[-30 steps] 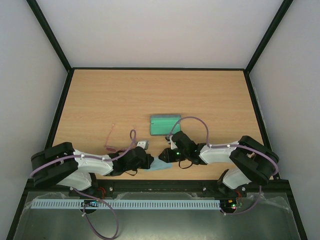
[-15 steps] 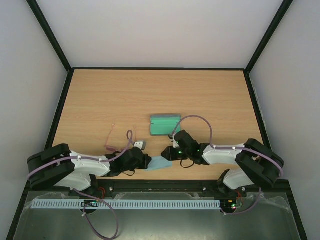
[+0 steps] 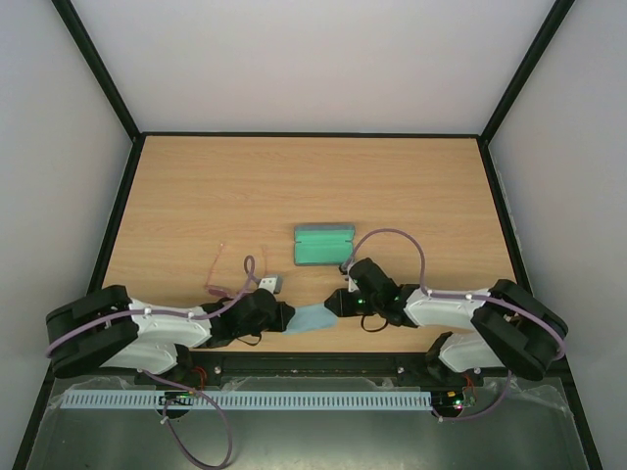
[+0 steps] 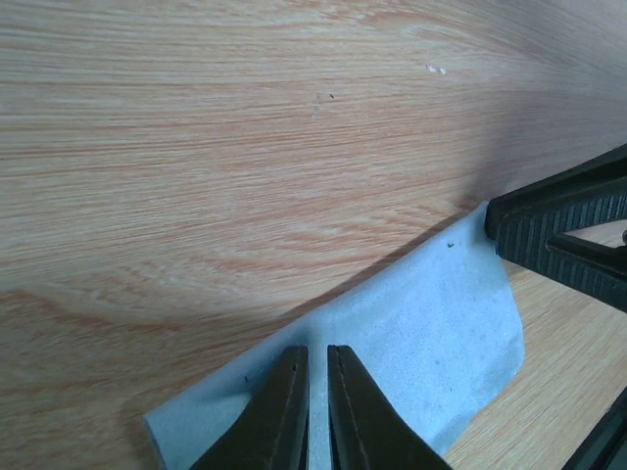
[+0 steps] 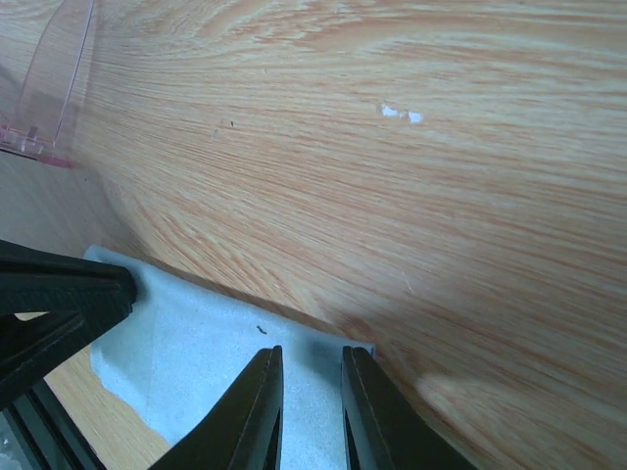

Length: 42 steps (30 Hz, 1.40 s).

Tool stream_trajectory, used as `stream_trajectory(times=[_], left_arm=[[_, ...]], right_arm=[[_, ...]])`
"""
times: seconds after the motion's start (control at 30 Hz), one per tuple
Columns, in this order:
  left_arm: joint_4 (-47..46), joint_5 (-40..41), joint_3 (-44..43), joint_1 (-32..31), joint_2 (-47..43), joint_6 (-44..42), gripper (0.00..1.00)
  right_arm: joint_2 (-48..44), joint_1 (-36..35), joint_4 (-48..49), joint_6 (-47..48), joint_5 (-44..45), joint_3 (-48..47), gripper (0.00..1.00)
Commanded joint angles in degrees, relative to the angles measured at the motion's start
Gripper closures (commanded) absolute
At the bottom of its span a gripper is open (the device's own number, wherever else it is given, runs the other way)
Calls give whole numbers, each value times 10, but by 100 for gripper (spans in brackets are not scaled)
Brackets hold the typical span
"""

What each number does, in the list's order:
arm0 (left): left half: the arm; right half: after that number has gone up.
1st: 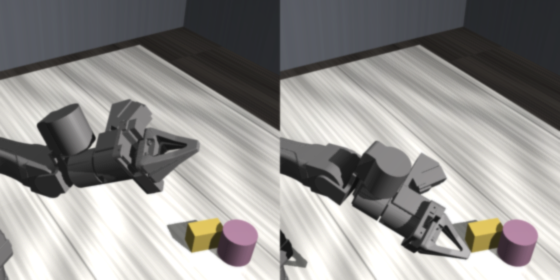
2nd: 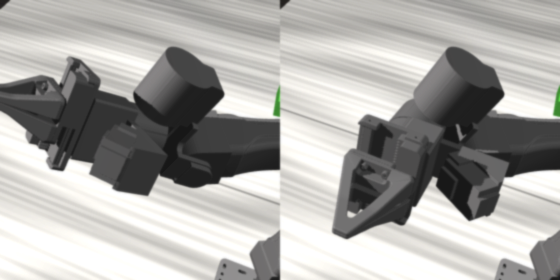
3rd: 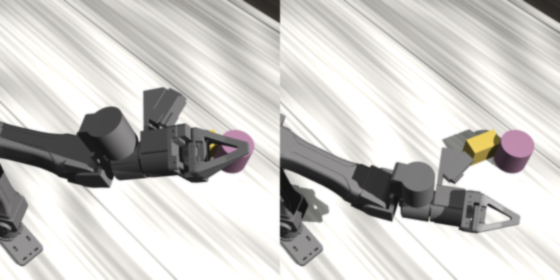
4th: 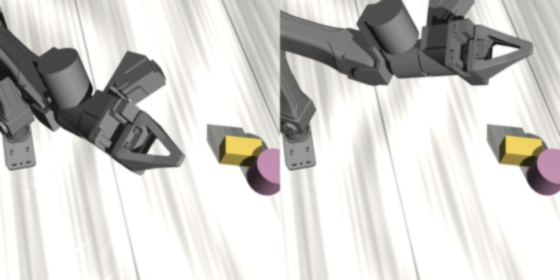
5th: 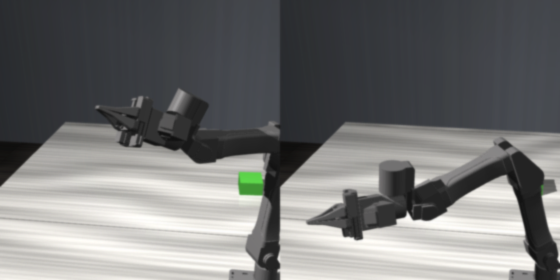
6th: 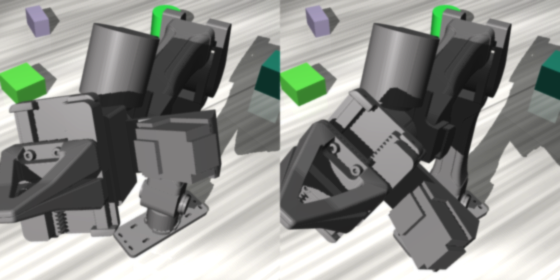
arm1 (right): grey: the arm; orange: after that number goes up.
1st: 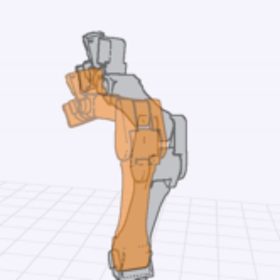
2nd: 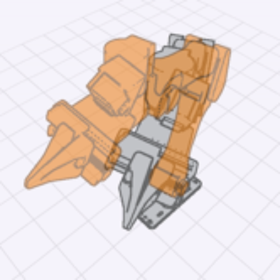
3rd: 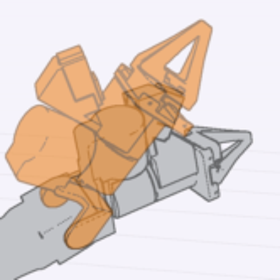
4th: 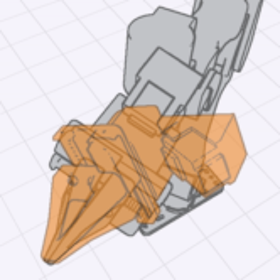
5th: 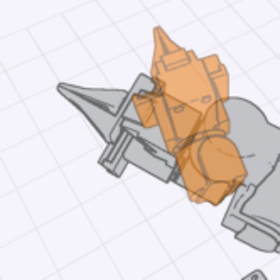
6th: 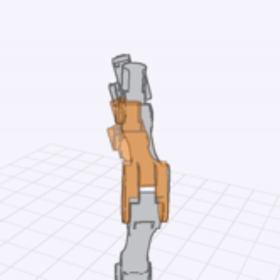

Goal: Organize the sunglasses
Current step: Adjust the glasses cleaning cloth at the center of the board, then pick up the glasses cleaning cloth from the center of the board.

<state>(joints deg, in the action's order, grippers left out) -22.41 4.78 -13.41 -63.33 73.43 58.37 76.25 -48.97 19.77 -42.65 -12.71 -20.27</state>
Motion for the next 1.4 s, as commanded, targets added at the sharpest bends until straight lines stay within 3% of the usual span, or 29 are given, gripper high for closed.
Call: stream_trajectory(times=[0.0, 0.07, 0.2, 0.33, 0.6, 0.77, 0.9, 1.07, 1.37], left_arm=[[14, 11, 7, 4, -17, -1, 86], [24, 14, 7, 4, -27, -1, 78], [66, 30, 9, 4, -75, 1, 72], [97, 56, 24, 9, -107, 4, 74], [100, 47, 25, 31, -82, -7, 84], [213, 52, -14, 12, -126, 8, 87], [298, 73, -33, 1, -148, 19, 73], [298, 69, -18, -22, -152, 50, 60], [330, 123, -42, -81, -116, 94, 53]], right_arm=[[-12, 4, -30, 5, 18, 20, 81], [-19, 5, -38, 4, 21, 21, 81], [-48, 6, -60, 5, 28, 18, 81], [-80, 5, -96, 10, 43, 11, 79], [-119, 5, -143, 14, 41, 8, 74], [-130, 5, -209, 21, 32, -6, 74], [-145, 3, -260, 31, 52, -19, 70], [-131, -2, -255, 27, 48, -25, 67], [-55, -53, -286, 9, 117, -81, 67]])
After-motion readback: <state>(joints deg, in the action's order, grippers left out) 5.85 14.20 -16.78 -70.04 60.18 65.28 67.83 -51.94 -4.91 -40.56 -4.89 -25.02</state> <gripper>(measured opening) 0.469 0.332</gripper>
